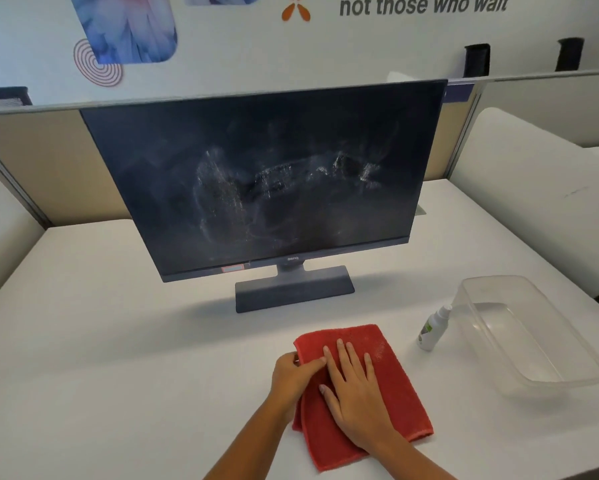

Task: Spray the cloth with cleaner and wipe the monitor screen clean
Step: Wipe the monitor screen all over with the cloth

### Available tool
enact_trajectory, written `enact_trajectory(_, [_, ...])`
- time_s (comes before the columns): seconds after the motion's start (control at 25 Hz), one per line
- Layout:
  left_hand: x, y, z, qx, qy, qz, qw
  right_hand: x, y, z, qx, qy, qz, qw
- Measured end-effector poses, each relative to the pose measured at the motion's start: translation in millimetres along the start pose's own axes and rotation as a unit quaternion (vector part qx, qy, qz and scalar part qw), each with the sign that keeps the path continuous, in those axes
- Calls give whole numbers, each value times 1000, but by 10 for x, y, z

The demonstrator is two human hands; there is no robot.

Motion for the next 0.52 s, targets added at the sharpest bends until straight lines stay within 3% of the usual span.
enact_trajectory(0.16, [-58,160,-106,35,54,88,994,-9,-110,51,28,59,-6,998])
enact_trajectory(0.28, [-109,424,-281,93,50,172,979,69,-283,114,33,89,-56,994])
enact_trajectory(0.52, [-228,1208,-904,237,44,314,918,645,-791,143,98,173,-140,970])
Point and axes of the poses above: each hand's wrist, its own x-axis towards the middle knuckle, its own z-axis out of the palm, y = z × x, the point moved 3 cm from there along x, towards the middle knuckle, and after that the axes turned 12 degrees about x, right-handed, at the moved point
